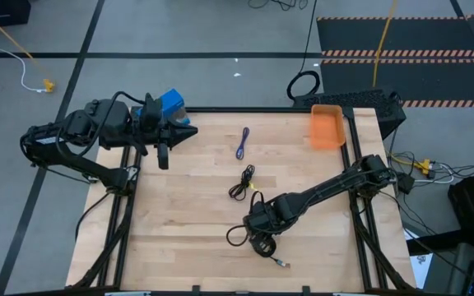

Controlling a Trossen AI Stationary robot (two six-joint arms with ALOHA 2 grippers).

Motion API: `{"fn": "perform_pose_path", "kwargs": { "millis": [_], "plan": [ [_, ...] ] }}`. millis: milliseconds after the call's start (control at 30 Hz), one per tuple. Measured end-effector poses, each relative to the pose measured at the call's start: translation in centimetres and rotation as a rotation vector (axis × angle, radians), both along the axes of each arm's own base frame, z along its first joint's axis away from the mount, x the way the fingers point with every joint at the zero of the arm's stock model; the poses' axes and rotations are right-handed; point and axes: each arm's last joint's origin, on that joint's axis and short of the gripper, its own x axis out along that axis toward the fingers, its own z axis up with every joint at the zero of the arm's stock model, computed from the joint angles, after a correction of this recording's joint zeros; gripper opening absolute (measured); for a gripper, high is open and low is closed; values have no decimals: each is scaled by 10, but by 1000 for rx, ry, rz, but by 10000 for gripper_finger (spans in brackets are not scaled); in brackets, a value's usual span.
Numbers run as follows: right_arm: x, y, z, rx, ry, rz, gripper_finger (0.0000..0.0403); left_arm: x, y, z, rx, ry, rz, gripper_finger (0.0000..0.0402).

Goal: Pick and place USB-C Cables
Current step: Put the bottom black charger cable into the orange bin

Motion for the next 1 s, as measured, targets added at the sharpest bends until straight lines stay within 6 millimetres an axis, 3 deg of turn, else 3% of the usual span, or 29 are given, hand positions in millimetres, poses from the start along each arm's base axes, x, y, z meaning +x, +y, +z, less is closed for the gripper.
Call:
{"fn": "perform_pose_path", "kwargs": {
  "millis": [467,1000],
  "plan": [
    [-6,-2,-33,5,-42,47,227,0,0,0,14,3,-3,21],
    [-11,9,-42,-70,-109,120,226,0,0,0,19,4,-4,21]
  ]
}}
